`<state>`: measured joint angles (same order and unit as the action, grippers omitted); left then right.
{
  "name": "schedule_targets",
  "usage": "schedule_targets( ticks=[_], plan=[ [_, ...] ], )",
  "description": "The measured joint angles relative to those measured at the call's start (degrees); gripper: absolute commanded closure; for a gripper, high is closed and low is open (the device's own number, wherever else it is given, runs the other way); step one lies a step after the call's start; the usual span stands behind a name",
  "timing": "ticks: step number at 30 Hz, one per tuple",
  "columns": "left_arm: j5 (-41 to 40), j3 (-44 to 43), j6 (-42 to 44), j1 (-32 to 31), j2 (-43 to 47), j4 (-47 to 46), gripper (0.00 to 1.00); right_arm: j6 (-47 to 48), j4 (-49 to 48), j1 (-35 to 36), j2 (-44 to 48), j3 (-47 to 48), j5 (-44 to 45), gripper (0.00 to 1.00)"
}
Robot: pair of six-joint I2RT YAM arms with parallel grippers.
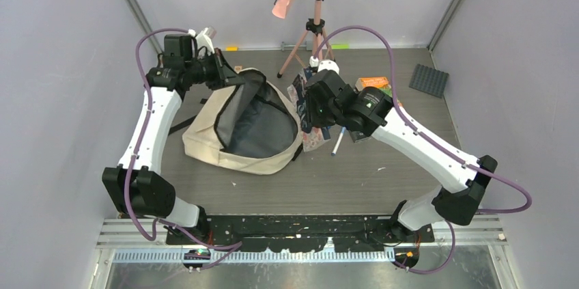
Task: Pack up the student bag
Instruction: Place the book in the student bag.
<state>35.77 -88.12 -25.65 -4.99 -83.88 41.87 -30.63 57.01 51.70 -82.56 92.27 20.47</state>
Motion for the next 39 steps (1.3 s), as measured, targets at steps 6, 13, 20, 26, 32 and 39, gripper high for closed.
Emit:
schedule_targets(
  ticks=[6,13,20,26,32,39],
  plan=[
    [-0.2,1.5,-4.0,-1.2,0.0,-3.4,1.00,-6.4,-6.6,0.0,-4.7,0.8,-8.7,1.00],
    [-1.3,3.3,-7.2,-1.5,0.1,-5.2,1.00,-12.7,-13.4,-1.6,-11.2,0.2,-16.2,1.00],
    [-2.4,5.7,-8.9,-1.5,2.2,-6.3,1.00,-20.1,-17.2,-6.8,-15.9,-1.2,-19.0,0.99],
    [-2.7,9.0,-11.4,-1.6,4.4,-8.3,1.00,-25.3,-21.2,-7.2,-24.6,0.4,-22.3,0.99],
    [-3.2,9.2,-12.7,-1.6,4.4,-9.0,1.00,-29.0,-27.5,-6.8,-29.8,1.1,-25.3,1.00],
    [-3.7,9.2,-15.0,-1.6,4.4,-9.6,1.00,-33.2,-40.0,-6.7,-32.1,1.1,-28.0,0.99]
  ],
)
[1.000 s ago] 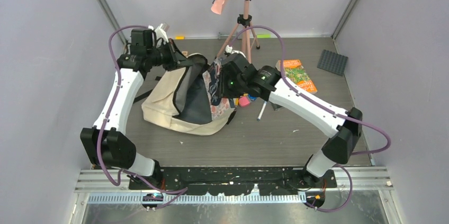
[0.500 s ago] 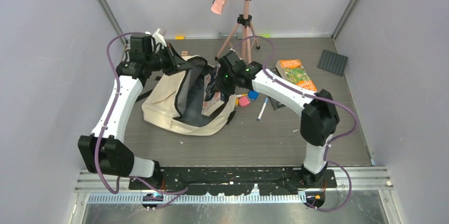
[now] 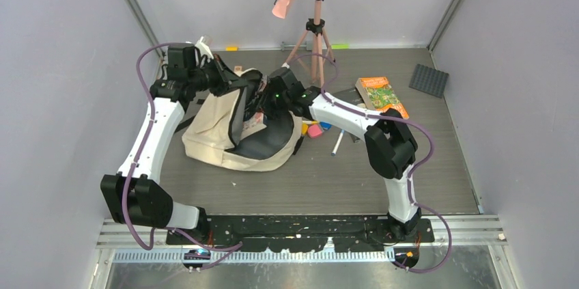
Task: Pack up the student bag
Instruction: Place the book in the student bag.
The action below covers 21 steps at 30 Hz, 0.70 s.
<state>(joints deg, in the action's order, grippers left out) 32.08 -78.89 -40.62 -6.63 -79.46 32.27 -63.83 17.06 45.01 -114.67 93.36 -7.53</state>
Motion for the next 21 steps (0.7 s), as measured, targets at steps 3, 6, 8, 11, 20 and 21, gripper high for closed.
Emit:
schedule_targets(
  ticks=[3,6,8,11,20,21],
  plan=[
    [-0.6,0.2,-0.6,0.0,0.0,-0.7,1.00,-1.2,-5.8,0.2,-2.9,0.0,0.1,1.00],
    [-1.0,1.2,-1.0,0.0,0.0,-1.8,1.00,-1.2,-9.1,0.3,-6.6,0.3,1.1,0.99],
    [-1.0,1.6,-1.0,0.0,0.0,-1.8,1.00,-1.0,-9.7,0.3,-8.7,0.4,2.2,0.89],
    [-1.3,1.7,-1.0,0.0,0.0,-2.0,1.00,-0.4,-9.6,0.4,-11.6,0.7,3.2,0.70],
    [-1.6,1.7,0.0,0.0,0.0,-1.6,1.00,4.5,-5.9,0.6,-13.1,1.8,6.0,0.37],
    [-1.6,1.7,0.2,0.0,0.0,-1.6,1.00,5.3,-5.6,0.6,-13.0,1.7,6.5,0.37]
  ],
)
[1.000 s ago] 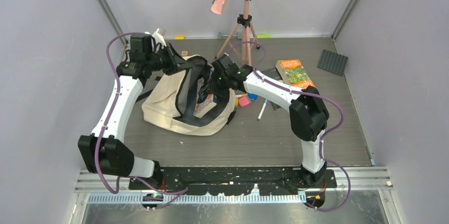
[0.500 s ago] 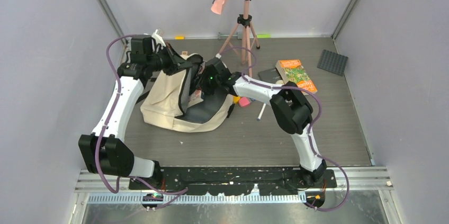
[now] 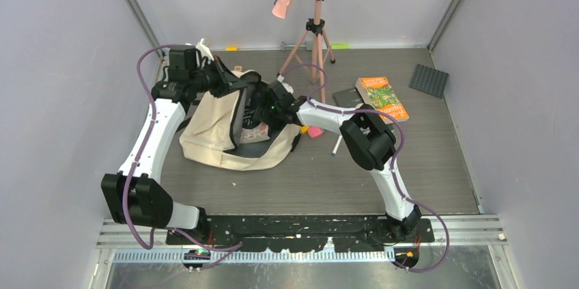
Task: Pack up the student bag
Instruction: Place the book in the student bag.
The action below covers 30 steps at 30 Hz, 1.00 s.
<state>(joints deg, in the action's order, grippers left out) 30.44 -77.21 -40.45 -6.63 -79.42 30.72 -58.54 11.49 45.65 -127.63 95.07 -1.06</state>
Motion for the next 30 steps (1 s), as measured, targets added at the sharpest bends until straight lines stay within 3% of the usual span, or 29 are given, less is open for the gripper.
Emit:
schedule_targets(
  ticks=[5,9,11,12,14,23,30],
  plan=[
    [0.0,0.0,0.4,0.0,0.0,0.5,1.00,2.9,3.0,0.1,2.0,-1.0,2.7,0.37],
    [0.0,0.0,0.6,0.0,0.0,1.3,1.00,4.8,6.1,0.2,3.9,-1.8,4.0,0.57],
    [0.0,0.0,0.7,0.0,0.0,1.6,1.00,4.9,6.1,0.2,4.3,-2.1,3.7,0.72],
    [0.0,0.0,0.8,0.0,0.0,1.8,1.00,4.8,5.8,0.2,4.4,-2.1,3.2,0.86],
    [0.1,0.0,1.0,0.0,0.0,2.0,1.00,4.6,4.7,0.0,4.5,-2.1,1.6,0.98],
    [-0.1,0.0,1.5,0.0,0.2,2.4,1.00,-4.3,-2.0,-1.9,4.5,-3.2,-7.1,0.99],
    [-0.9,-0.2,1.0,0.0,0.5,3.5,1.00,-15.9,-11.0,-2.8,7.2,-10.3,-8.7,0.99]
  ],
)
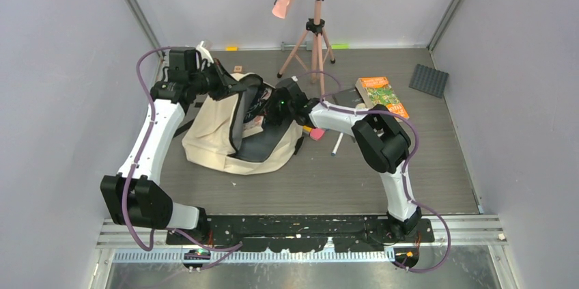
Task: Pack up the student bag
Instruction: Place the book in the student bag.
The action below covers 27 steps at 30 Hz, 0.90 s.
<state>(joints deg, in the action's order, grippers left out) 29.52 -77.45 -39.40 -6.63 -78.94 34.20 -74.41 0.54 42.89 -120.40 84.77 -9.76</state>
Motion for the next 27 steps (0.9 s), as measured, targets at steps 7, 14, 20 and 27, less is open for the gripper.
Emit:
schedule_targets(
  ticks=[7,14,20,27],
  plan=[
    [0.0,0.0,-1.3,0.0,0.2,0.0,1.00,-4.9,-6.4,0.7,0.2,-1.0,-0.7,0.99],
    [-0.2,0.0,-2.1,0.0,0.2,0.0,1.00,2.1,-4.4,2.6,-5.8,5.9,0.5,0.87],
    [-0.6,0.0,-2.2,0.0,0.2,0.0,1.00,13.7,2.3,3.6,-10.9,12.8,1.5,0.49],
    [-2.1,-0.7,-0.5,0.0,0.2,1.0,1.00,24.2,6.8,3.5,-8.7,10.8,2.9,0.33]
  ],
)
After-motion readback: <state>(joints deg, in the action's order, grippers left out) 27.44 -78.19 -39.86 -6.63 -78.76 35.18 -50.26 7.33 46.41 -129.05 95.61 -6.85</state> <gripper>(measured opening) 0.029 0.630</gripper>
